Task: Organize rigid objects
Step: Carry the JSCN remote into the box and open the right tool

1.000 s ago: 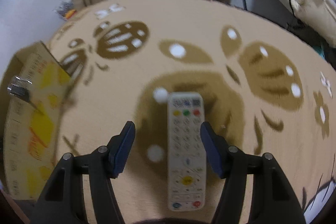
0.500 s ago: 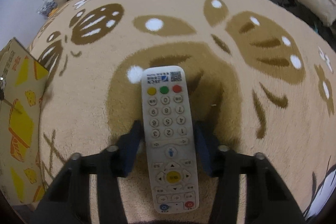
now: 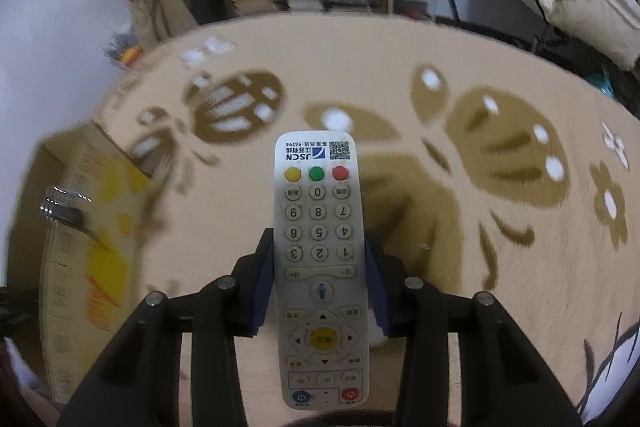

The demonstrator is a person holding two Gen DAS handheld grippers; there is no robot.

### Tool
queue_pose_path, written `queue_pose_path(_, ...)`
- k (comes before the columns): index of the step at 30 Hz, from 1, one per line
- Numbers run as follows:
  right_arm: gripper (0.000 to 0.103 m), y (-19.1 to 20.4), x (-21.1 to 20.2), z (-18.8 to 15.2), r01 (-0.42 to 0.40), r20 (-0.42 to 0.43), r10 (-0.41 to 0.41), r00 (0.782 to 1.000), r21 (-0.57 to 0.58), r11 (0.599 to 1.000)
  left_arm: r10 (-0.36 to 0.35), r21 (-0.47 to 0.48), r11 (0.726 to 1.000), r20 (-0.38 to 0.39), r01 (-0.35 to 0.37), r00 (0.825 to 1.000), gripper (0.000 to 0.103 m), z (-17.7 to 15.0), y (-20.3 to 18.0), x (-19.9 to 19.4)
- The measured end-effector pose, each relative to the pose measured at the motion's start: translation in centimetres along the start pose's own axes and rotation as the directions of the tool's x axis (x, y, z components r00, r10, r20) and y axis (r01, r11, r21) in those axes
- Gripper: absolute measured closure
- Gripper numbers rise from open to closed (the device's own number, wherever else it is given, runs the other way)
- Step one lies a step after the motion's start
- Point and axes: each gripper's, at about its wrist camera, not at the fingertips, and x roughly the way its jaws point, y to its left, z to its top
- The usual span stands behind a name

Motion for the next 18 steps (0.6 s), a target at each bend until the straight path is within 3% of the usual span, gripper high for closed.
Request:
queue_pose_path(9, 0.058, 7.6, -4.3, 3.7, -0.114, 0.094, 0.126, 0.988, -0.119, 0.986, -0.004, -0.002, 1.0, -0.001, 0.004, 1.0, 0.087, 0.1, 0.0, -0.1)
queue_pose_path(18, 0.058, 13.1, -4.3, 3.3, -0.208, 0.055, 0.22, 0.974, -0.172, 0.963, -0.013, -0.009, 1.0, -0.003, 0.013, 1.0, 0.087, 0.2, 0.2, 0.0)
